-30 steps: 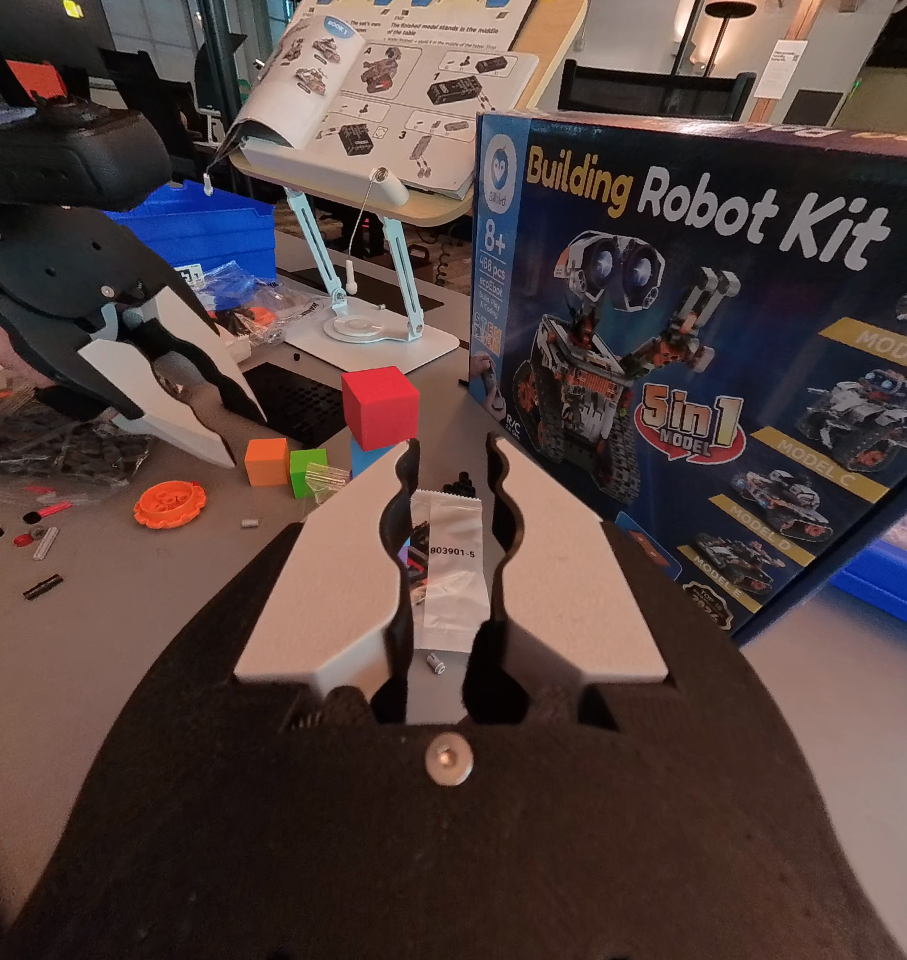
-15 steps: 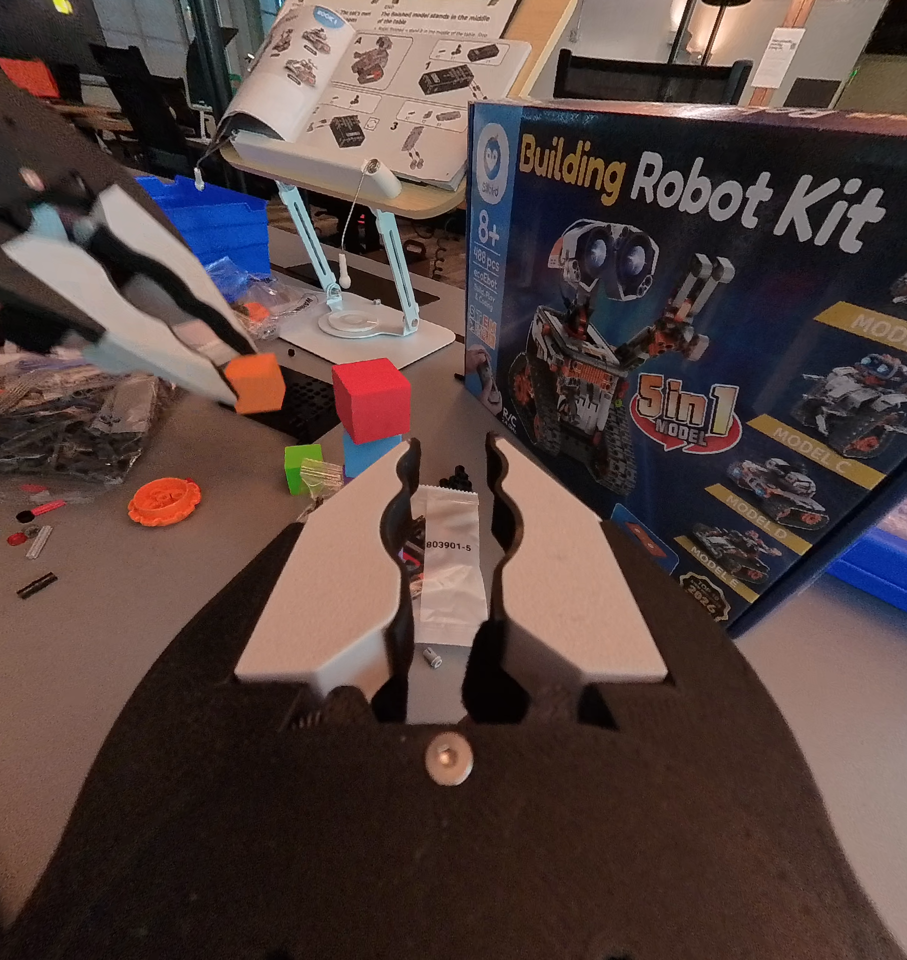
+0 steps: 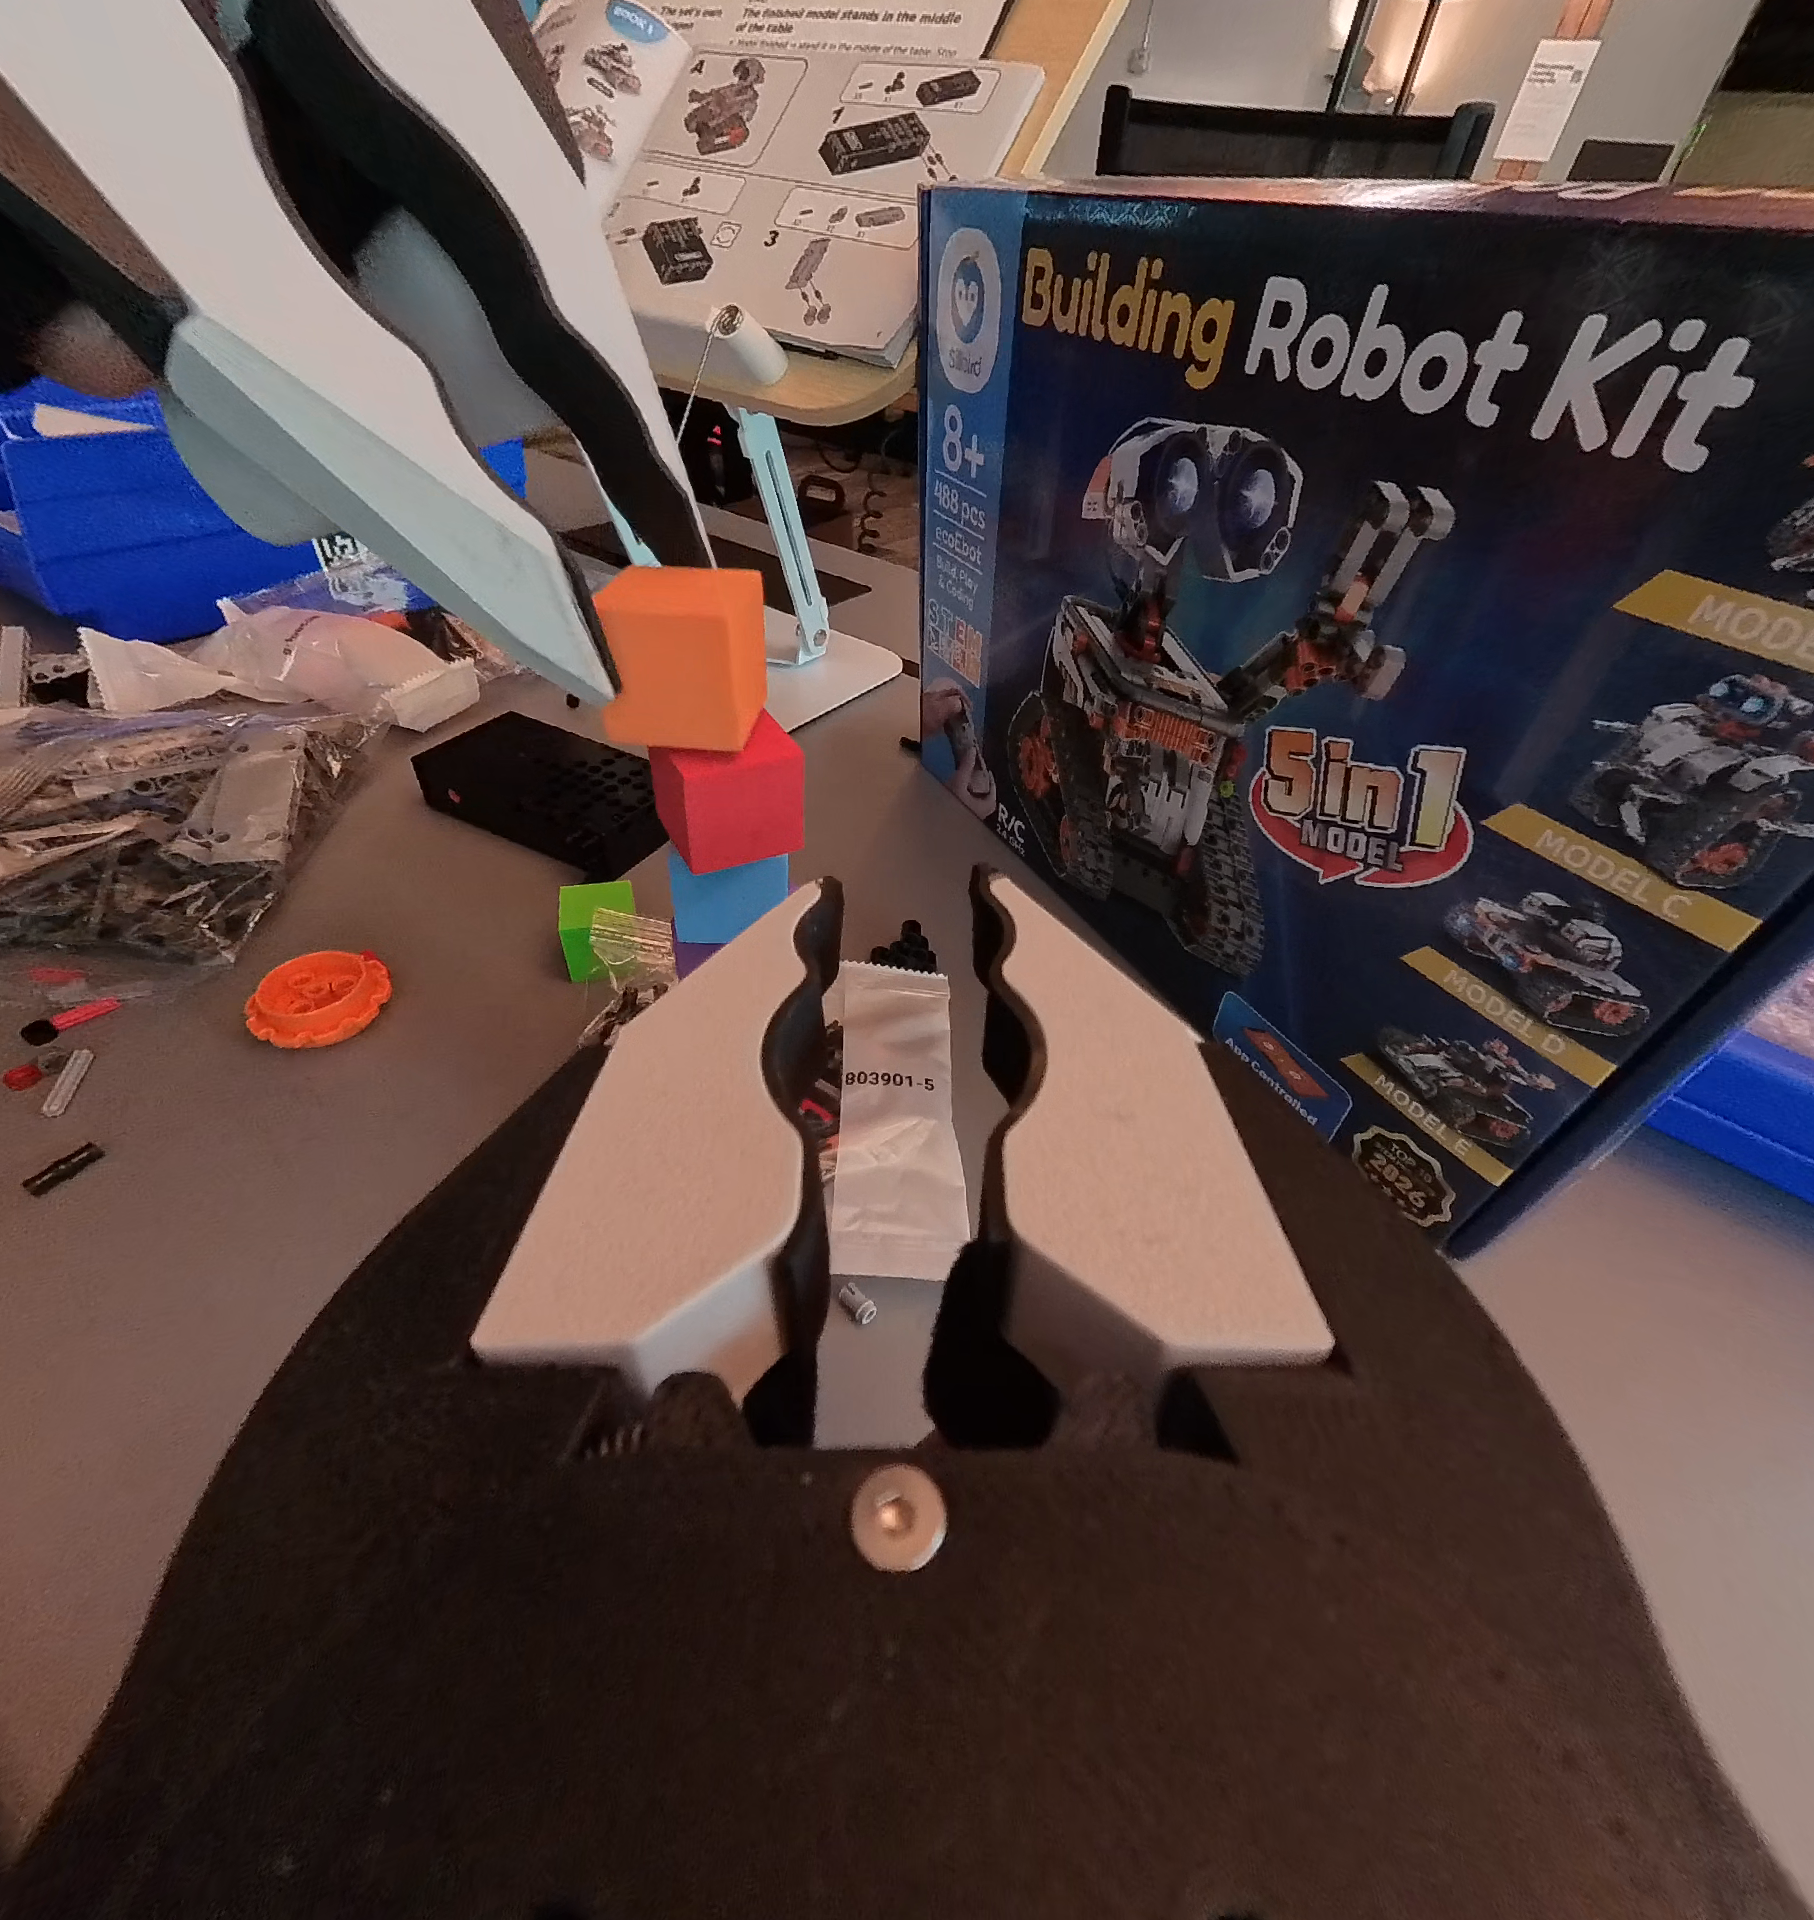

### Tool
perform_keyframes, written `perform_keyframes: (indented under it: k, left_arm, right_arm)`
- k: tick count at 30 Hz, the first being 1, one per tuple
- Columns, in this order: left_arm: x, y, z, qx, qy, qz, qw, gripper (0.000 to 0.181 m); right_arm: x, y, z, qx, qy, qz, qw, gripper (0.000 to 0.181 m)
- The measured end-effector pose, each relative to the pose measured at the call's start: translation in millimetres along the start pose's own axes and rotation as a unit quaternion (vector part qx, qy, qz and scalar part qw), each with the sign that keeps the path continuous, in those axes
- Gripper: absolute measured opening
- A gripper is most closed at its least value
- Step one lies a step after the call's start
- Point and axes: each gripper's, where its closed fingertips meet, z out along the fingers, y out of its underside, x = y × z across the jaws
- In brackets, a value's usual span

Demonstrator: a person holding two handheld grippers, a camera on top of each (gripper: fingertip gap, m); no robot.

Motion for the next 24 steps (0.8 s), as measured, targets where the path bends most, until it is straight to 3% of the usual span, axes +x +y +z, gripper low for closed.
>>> perform_keyframes:
  k: [9,14,18,24]
  left_arm:
    - [-6.4,-1.7,1.5,0.026,-0.012,-0.017,0.999,0.038]
    - [-11.8,12.4,-19.1,0.075,-0.027,-0.051,0.996,0.047]
    - [-16.4,52.8,-21.9,0.084,-0.036,-0.102,0.991,0.05]
    - [-26.9,144.2,33.7,-0.052,-0.094,-0.126,0.986,0.05]
  right_arm:
    - [0.9,-1.7,-1.9,0.006,-0.002,0.004,1.0,0.024]
    - [1.6,-2.5,-2.9,0.009,-0.002,0.006,1.0,0.024]
    - [1.1,-3.2,-2.9,0.01,-0.003,0.006,1.0,0.024]
    - [-0.1,-1.2,-1.2,0.004,-0.003,0.004,1.0,0.024]
